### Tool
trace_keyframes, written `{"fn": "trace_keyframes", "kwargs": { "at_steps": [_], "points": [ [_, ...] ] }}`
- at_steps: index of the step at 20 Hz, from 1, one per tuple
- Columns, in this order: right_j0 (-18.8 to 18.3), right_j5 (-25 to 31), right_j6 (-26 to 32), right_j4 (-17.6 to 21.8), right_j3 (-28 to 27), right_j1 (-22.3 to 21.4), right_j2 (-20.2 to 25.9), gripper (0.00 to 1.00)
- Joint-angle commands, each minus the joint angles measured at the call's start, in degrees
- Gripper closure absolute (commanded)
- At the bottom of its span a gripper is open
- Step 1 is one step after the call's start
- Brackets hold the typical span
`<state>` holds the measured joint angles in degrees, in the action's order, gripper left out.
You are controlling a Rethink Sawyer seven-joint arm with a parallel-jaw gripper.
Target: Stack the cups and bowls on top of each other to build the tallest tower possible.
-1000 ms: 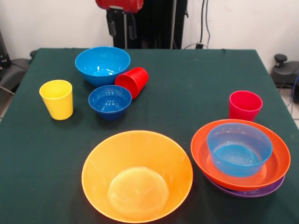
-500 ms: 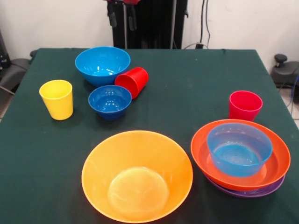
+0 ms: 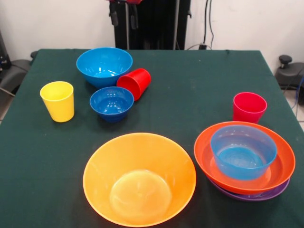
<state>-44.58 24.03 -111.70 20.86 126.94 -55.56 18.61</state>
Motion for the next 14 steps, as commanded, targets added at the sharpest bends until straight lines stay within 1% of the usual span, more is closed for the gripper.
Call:
{"fn": "trace_keyframes", "kwargs": {
  "at_steps": [1,5,9,14],
  "points": [
    [1.9,-8.9,-0.9,9.2,0.0,9.5,-1.5,0.00],
    [2.3,-11.3,-1.2,11.6,-4.3,15.3,-2.6,0.00],
    [3.1,-13.9,-2.0,13.3,-7.3,20.2,-3.9,0.00],
    [3.7,-16.0,-2.0,14.6,-9.9,24.4,-4.8,0.00]
  ]
}}
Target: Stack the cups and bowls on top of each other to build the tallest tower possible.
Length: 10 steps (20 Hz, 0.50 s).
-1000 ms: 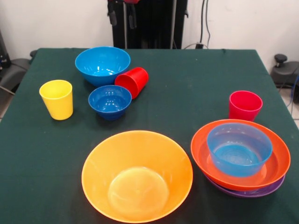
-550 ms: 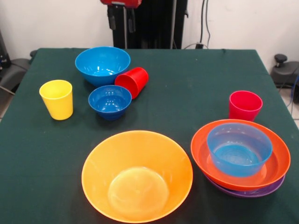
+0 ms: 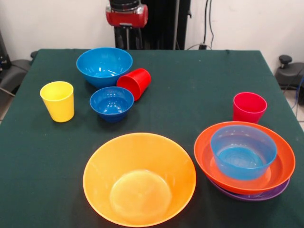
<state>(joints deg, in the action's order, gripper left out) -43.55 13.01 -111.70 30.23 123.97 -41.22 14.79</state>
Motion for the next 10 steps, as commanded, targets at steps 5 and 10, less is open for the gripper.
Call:
{"fn": "trace_keyframes", "kwargs": {
  "at_steps": [5,10],
  "points": [
    [1.9,-6.2,-1.6,6.9,-7.3,11.3,-1.8,0.00],
    [0.1,-7.1,-0.7,9.3,-7.3,11.7,-2.5,0.00]
  ]
}}
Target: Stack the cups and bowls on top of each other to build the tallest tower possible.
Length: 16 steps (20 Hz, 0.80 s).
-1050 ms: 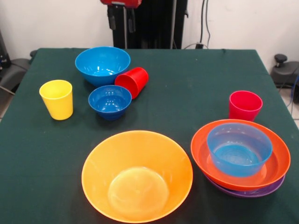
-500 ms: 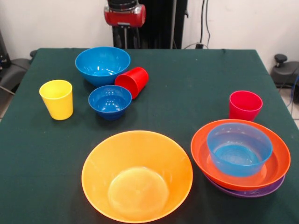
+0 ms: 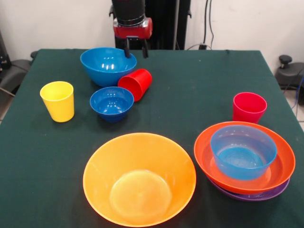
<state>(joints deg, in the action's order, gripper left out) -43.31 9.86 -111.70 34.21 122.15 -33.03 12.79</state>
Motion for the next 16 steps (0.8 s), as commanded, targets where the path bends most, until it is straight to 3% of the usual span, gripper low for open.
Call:
{"fn": "trace_keyframes", "kwargs": {
  "at_steps": [1,7,16],
  "points": [
    [-0.4,-3.8,-0.4,5.7,-5.7,3.5,-0.4,0.00],
    [-1.3,-2.4,0.1,7.1,-6.4,2.1,-0.2,0.00],
    [-1.0,2.2,1.7,5.1,-9.4,-2.3,3.1,0.00]
  ]
}}
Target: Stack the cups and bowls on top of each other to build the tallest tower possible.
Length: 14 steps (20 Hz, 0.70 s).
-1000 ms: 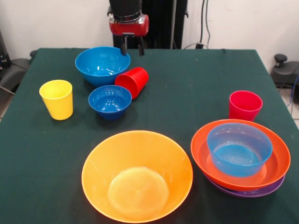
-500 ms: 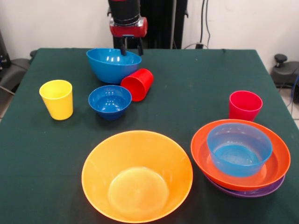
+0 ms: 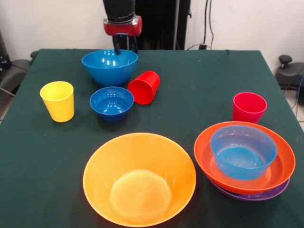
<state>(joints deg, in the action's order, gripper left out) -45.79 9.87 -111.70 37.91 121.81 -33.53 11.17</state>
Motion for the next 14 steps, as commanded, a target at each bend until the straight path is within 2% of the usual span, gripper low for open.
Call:
{"fn": "trace_keyframes", "kwargs": {
  "at_steps": [1,8,14],
  "points": [
    [1.8,2.5,1.7,1.1,-9.6,-1.8,5.1,0.00],
    [3.9,4.1,2.2,-0.1,-13.5,-0.5,7.3,0.00],
    [4.8,3.5,1.8,-0.1,-17.2,3.4,8.1,0.00]
  ]
}}
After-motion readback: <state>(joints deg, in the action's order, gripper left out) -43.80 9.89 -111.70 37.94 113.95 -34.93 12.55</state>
